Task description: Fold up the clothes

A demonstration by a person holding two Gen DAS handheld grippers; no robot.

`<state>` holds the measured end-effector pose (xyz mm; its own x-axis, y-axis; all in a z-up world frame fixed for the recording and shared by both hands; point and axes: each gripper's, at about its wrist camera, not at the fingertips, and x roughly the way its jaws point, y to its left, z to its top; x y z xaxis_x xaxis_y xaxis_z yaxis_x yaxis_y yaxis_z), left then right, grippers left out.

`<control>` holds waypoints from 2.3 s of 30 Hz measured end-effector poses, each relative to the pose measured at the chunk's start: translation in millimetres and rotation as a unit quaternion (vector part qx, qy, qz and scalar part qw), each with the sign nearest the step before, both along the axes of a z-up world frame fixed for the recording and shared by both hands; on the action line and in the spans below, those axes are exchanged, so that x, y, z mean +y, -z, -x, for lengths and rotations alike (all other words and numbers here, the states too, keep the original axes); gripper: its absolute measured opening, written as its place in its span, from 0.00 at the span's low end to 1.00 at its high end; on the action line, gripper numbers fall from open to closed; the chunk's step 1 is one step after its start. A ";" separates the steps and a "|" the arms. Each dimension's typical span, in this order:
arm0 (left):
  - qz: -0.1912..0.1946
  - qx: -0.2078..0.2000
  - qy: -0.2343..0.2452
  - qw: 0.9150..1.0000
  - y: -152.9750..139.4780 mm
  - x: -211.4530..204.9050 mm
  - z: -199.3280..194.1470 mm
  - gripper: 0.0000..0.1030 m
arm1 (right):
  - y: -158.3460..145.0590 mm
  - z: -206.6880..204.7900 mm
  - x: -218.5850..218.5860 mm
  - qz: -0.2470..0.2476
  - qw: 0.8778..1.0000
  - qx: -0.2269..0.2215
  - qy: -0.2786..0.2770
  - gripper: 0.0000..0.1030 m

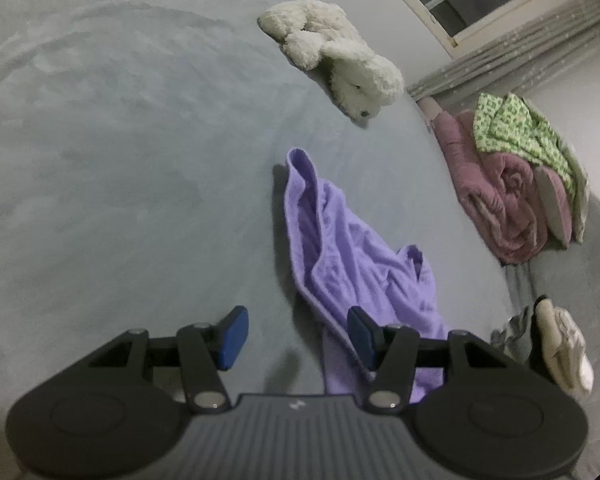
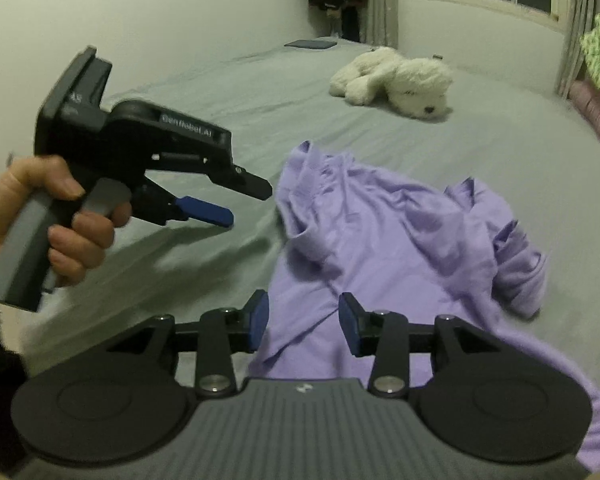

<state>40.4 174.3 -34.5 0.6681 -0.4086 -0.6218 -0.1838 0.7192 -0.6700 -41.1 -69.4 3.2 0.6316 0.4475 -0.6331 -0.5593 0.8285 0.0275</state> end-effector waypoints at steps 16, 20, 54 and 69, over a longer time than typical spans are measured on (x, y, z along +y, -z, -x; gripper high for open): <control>0.045 0.011 -0.019 0.999 13.4 -3.5 -23.9 0.04 | 21.1 -26.6 29.2 -0.008 1.000 -0.002 0.017 0.11; 0.016 0.002 -0.010 1.000 5.6 3.4 -19.1 0.03 | 14.0 -15.4 46.8 -0.020 1.000 0.003 -0.012 0.04; -0.047 0.011 -0.031 0.998 -6.6 110.2 -0.2 0.01 | 6.5 -7.2 175.9 -0.053 0.987 0.052 -0.142 0.02; -0.128 -0.003 -0.007 0.992 -13.7 96.8 7.9 0.06 | 12.9 -27.5 162.6 -0.057 0.989 0.094 -0.099 0.11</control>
<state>32.5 271.1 -20.7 0.6763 -0.2284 -0.7003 -0.1921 0.8631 -0.4671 -13.5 93.3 -9.7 0.4004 0.6255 -0.6697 -0.6866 0.6888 0.2329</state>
